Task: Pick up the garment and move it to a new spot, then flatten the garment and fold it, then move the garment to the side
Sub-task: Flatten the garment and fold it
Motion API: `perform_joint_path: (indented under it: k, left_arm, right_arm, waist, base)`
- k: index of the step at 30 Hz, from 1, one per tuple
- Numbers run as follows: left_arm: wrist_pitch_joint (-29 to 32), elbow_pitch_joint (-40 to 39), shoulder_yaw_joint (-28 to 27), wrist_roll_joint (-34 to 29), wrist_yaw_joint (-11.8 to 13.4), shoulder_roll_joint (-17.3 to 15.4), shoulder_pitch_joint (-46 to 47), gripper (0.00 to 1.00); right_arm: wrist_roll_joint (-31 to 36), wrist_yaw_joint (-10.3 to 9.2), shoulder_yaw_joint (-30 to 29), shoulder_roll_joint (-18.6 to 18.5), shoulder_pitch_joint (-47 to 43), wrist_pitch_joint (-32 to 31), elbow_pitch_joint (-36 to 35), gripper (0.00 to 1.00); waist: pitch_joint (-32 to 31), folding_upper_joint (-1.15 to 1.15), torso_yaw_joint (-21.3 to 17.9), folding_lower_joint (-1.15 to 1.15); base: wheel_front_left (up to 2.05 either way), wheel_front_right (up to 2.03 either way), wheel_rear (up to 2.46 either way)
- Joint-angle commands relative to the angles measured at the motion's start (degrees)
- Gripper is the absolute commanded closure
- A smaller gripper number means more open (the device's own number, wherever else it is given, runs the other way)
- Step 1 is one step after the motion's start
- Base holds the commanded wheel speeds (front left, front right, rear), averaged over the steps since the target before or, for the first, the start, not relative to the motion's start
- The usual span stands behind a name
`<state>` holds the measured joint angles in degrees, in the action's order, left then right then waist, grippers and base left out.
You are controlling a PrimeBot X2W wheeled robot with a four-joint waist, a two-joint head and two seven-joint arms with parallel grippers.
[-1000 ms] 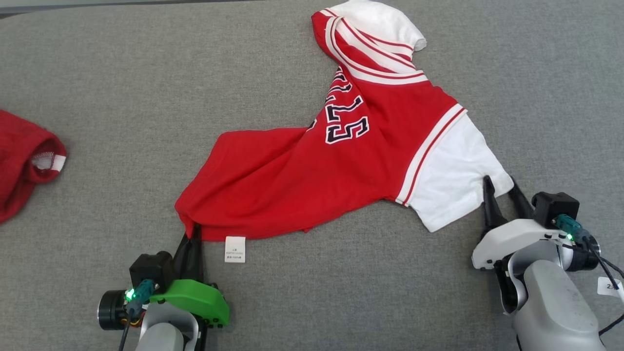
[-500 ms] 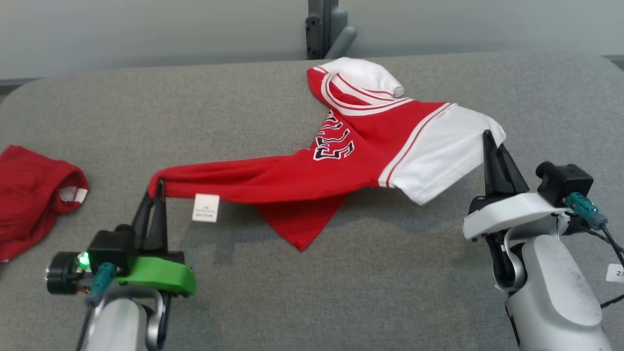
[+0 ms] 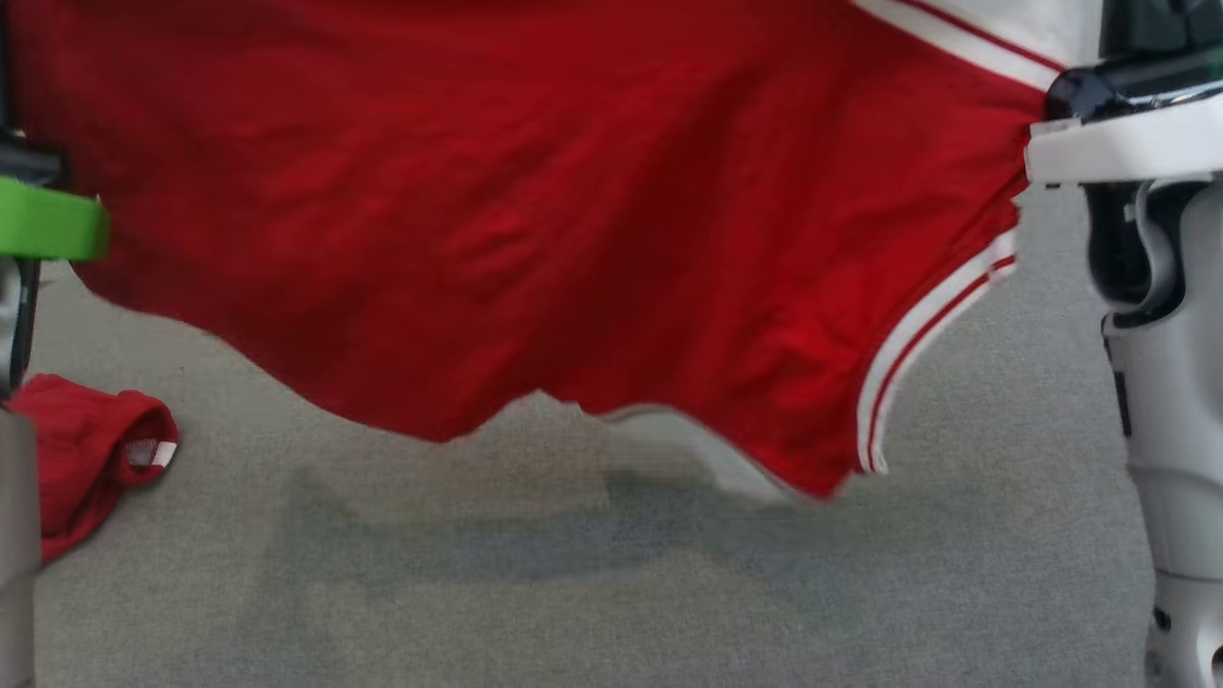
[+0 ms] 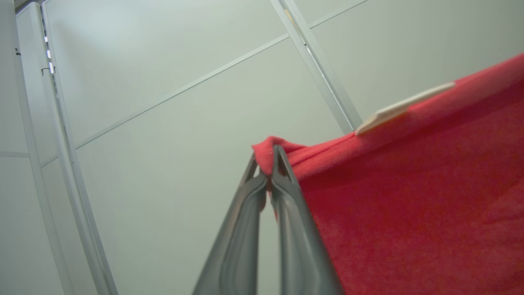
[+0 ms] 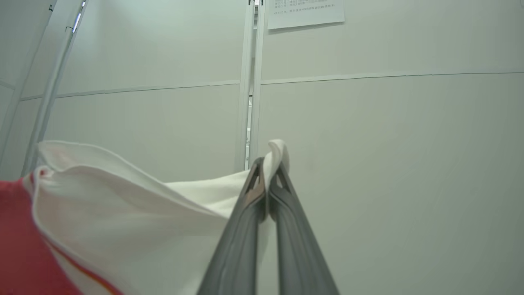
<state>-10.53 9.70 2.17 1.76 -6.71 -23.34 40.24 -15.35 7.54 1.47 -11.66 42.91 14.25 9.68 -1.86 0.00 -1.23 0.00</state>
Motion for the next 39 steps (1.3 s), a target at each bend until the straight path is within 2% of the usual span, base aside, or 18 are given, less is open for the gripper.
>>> perform_joint_path:
  k: [1,5,11,13,15,19,24,30,31,34,35,39]
  left_arm:
    - [0.74,0.77,0.24,0.59,-0.18,-0.42,0.55,1.00]
    - [3.68,1.52,4.66,0.84,-0.62,-1.87,5.58,1.00]
    - [5.22,8.38,10.05,2.05,-0.74,-0.01,12.01,1.00]
    - [4.72,12.18,11.18,1.61,-0.76,0.49,16.19,1.00]
    - [2.92,15.12,12.64,-0.19,-0.70,-0.51,22.43,1.00]
    - [-0.96,20.41,14.00,-2.46,-0.40,-0.16,35.95,1.00]
    - [-4.06,25.96,13.92,-2.30,0.20,0.86,43.07,1.00]
    - [-4.60,31.02,14.57,0.26,0.30,3.25,33.39,1.00]
    - [-4.63,30.34,13.71,1.59,1.19,3.99,30.93,1.00]
    - [-4.63,29.60,12.75,3.86,2.35,7.25,20.83,1.00]
    - [-4.63,28.95,12.46,4.71,2.86,9.69,13.95,1.00]
    - [-4.66,28.85,9.62,7.17,4.07,12.91,1.37,1.00]
  right_arm:
    - [0.31,-0.10,0.20,-0.52,0.75,-0.34,0.45,1.00]
    - [1.87,-0.09,1.98,-3.71,6.16,-4.04,2.92,1.00]
    - [4.02,-0.09,4.12,-4.75,15.97,-6.85,9.68,1.00]
    - [4.55,-0.10,3.53,-4.31,20.98,-7.01,13.50,1.00]
    - [6.55,-0.09,3.18,-4.34,26.93,-5.94,17.26,1.00]
    - [10.69,-0.10,-0.43,-5.82,38.56,-2.67,22.33,1.00]
    - [13.59,-0.10,-2.85,-6.71,43.20,-0.07,26.41,1.00]
    - [11.40,-0.11,0.31,-7.28,32.56,0.92,29.70,1.00]
    - [9.98,-0.11,0.53,-7.23,29.97,0.93,28.77,1.00]
    - [6.34,-0.11,0.72,-7.29,18.97,0.95,25.78,1.00]
    - [4.64,-0.11,0.76,-7.26,10.97,0.97,24.06,1.00]
    - [1.77,-0.12,-1.67,-6.32,-2.07,0.98,21.89,1.00]
  waist:
    - [0.86,0.00,0.11,0.00]
    - [5.79,0.00,0.78,0.00]
    - [18.15,0.00,2.09,0.00]
    - [22.03,0.00,1.98,0.00]
    - [25.04,0.00,1.22,0.00]
    - [28.15,0.00,1.40,0.00]
    - [28.50,0.00,1.40,0.00]
    - [29.24,0.00,1.55,0.00]
    - [29.31,0.00,1.59,0.00]
    - [29.12,0.00,1.86,0.00]
    - [28.43,0.00,1.99,0.00]
    - [25.55,0.00,1.49,0.00]
  base:
    - [0.00,0.00,0.00]
    - [0.00,0.00,0.00]
    - [0.00,0.00,0.00]
    - [0.00,0.00,0.00]
    - [0.00,0.00,0.00]
    - [0.00,0.00,0.00]
    - [0.00,0.00,0.00]
    - [0.00,0.00,0.00]
    - [0.00,0.00,0.00]
    - [0.00,0.00,0.00]
    - [0.00,0.00,0.00]
    - [0.00,0.00,0.00]
